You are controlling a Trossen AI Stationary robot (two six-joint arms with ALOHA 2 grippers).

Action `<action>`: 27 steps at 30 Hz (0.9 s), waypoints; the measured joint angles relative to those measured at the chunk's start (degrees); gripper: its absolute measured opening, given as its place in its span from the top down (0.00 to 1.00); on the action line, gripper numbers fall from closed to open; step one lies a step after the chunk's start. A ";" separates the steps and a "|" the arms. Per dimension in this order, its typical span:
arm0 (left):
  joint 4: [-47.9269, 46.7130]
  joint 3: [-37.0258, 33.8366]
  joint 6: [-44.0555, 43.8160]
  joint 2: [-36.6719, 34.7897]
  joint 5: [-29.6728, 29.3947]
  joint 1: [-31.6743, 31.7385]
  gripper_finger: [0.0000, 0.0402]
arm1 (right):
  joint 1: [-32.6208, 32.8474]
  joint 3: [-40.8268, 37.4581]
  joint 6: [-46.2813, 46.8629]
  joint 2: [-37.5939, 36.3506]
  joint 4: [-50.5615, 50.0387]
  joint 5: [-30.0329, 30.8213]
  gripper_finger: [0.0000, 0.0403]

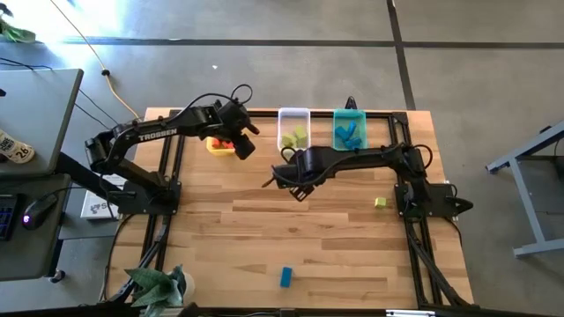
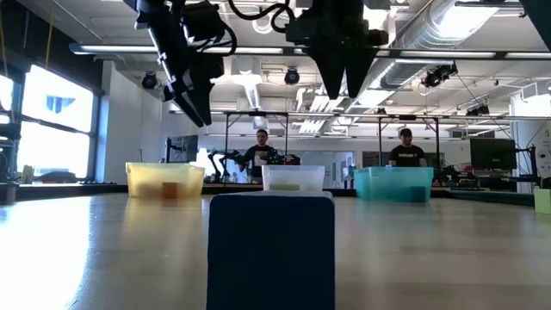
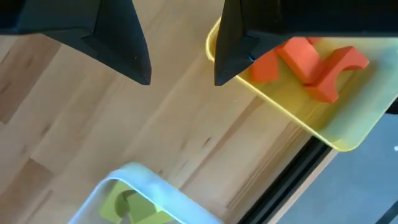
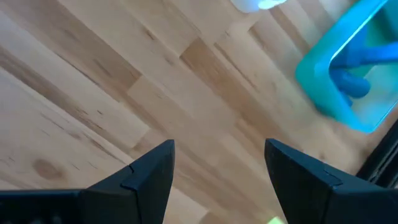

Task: Sort & place blocks by color
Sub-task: Put the green block into the transparent bin

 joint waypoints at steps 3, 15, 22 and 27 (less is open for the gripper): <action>0.02 0.00 0.01 0.00 -0.01 -1.16 0.59 | 1.19 -2.62 5.62 -0.04 0.03 -1.25 0.41; 1.52 0.00 1.60 0.00 -0.21 -3.36 0.59 | 6.76 -22.40 18.31 -4.70 -0.01 -7.98 0.41; 3.59 0.00 1.03 0.00 -0.28 -3.36 0.59 | 6.73 -36.54 27.13 -17.07 0.91 -8.05 0.41; 3.92 0.00 -1.04 0.00 -0.28 -3.36 0.59 | 6.01 -46.82 33.24 -26.64 5.86 -9.56 0.41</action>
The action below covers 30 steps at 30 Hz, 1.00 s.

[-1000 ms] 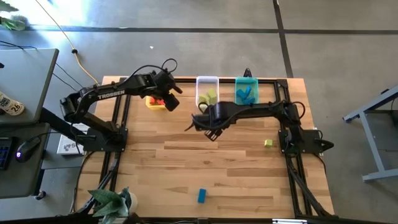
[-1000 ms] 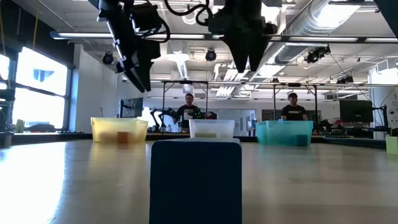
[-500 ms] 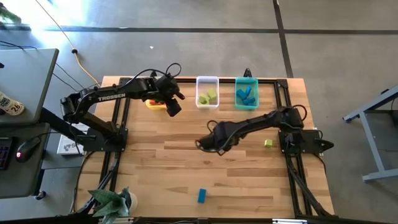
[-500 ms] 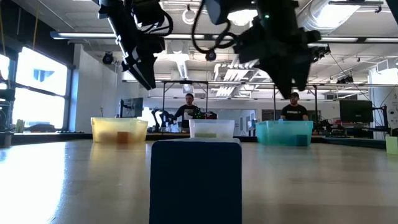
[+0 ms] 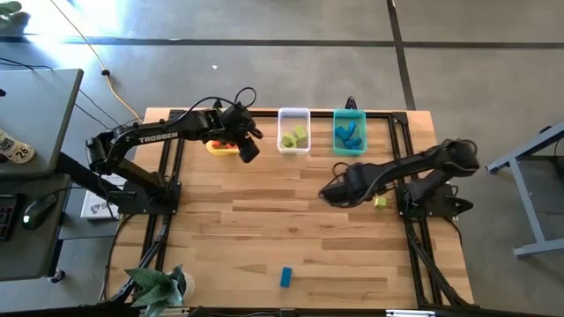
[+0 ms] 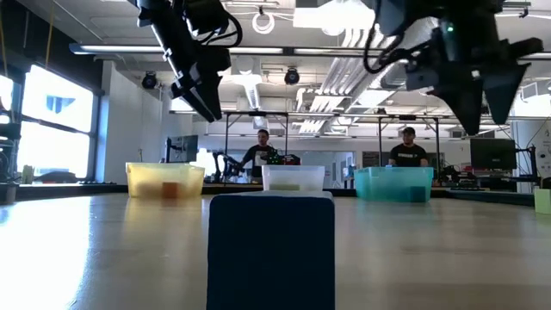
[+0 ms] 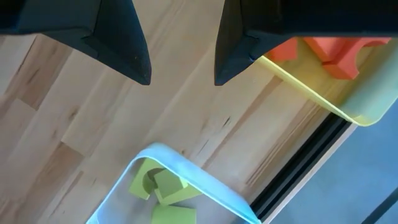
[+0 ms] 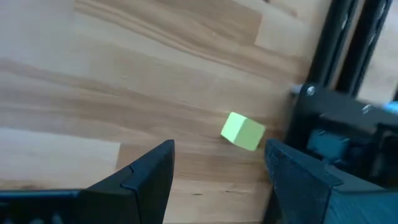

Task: Sort & place blocks by color
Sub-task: Put the green block into the transparent bin

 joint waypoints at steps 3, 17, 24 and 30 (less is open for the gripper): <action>0.00 0.00 -0.93 0.00 0.02 0.00 0.59 | 0.02 -6.18 5.63 -5.32 4.36 -0.49 0.41; 0.00 0.00 -2.54 0.00 -0.06 0.00 0.59 | 1.00 -23.77 20.46 -14.70 14.31 -8.43 0.41; 2.19 0.00 -2.63 0.00 -0.11 0.00 0.59 | 1.00 -27.08 22.47 -14.65 17.27 -7.22 0.41; 3.36 0.00 -2.65 0.00 -0.19 0.00 0.59 | 0.98 -27.14 26.27 -14.54 17.58 -4.04 0.41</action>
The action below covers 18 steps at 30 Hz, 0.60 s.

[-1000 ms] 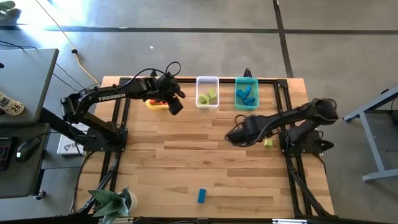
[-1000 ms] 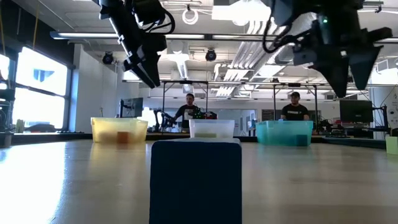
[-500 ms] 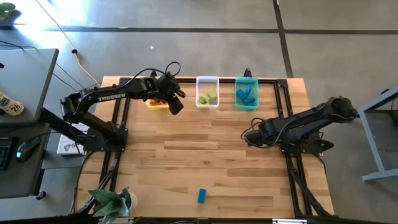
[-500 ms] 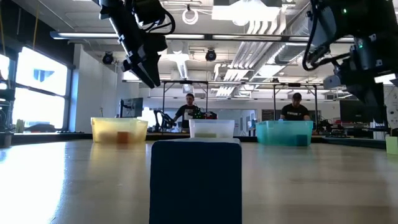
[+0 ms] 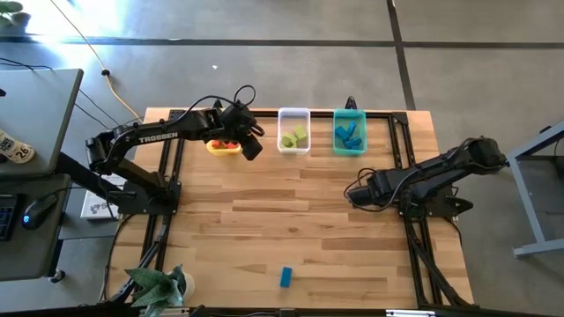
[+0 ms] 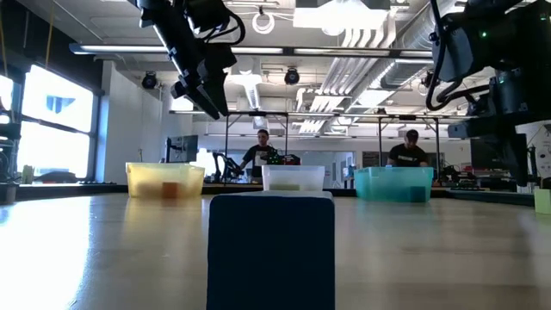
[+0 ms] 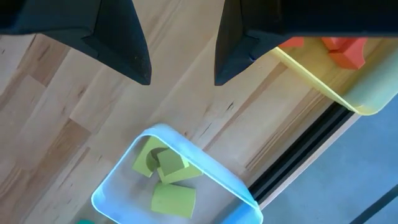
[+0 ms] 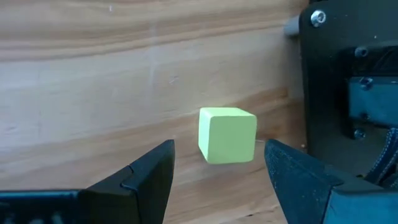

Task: Sort & place blocks by color
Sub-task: Put the green block into the transparent bin

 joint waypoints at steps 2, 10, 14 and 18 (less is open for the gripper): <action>0.00 0.00 0.00 -0.01 0.00 0.00 0.59 | 0.00 0.00 1.30 0.10 0.06 -0.15 0.41; 0.00 0.00 0.17 -0.02 0.02 0.00 0.59 | 0.00 0.00 4.59 3.94 1.31 -1.35 0.41; 0.00 0.00 0.21 -0.02 0.04 0.00 0.59 | 0.00 0.00 5.86 7.66 1.62 -1.59 0.41; 0.00 0.00 1.72 -0.02 0.52 0.00 0.59 | -0.11 0.00 6.80 10.63 2.03 -1.55 0.42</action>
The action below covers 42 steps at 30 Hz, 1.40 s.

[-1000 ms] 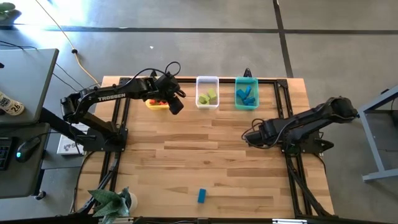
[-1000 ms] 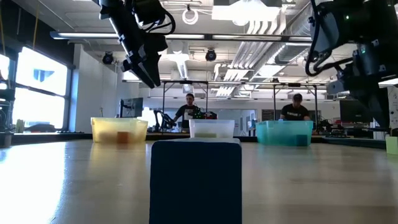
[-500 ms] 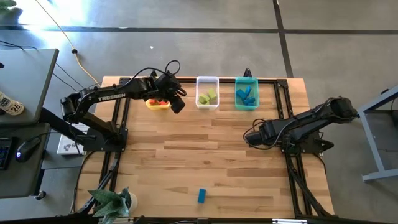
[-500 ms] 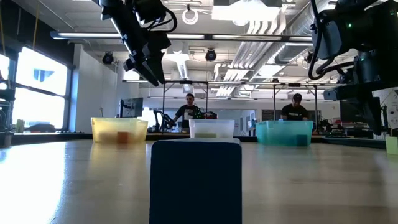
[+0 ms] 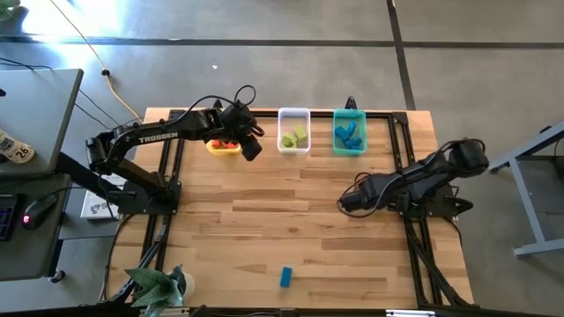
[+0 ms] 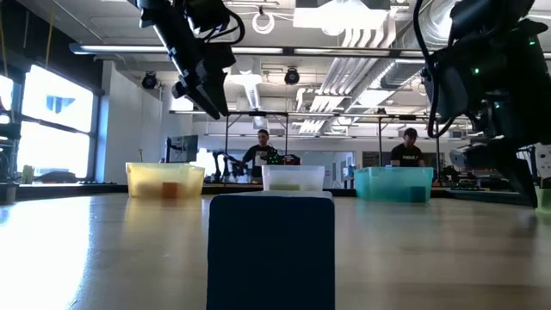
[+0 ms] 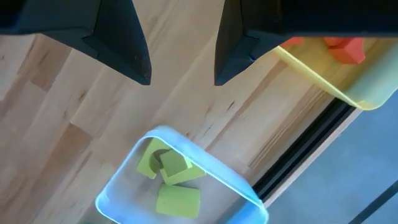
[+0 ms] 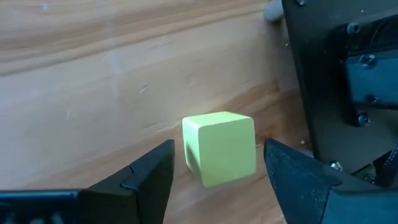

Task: Sort & place blocks by color
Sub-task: Put the green block into the transparent bin

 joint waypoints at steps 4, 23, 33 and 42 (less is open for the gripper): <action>0.00 0.00 0.86 0.00 1.73 0.02 0.59 | -0.02 -0.01 0.83 2.09 1.08 0.20 0.50; 0.11 0.00 1.08 0.00 2.19 0.02 0.59 | -0.54 8.77 -10.54 -1.61 3.64 11.28 0.72; 2.95 0.00 -0.26 0.00 2.23 0.00 0.59 | -8.98 19.07 -32.11 -2.50 7.61 22.26 0.72; 2.82 0.00 -1.73 0.00 2.24 -0.45 0.59 | -21.49 23.21 -57.47 -2.50 22.92 22.48 0.72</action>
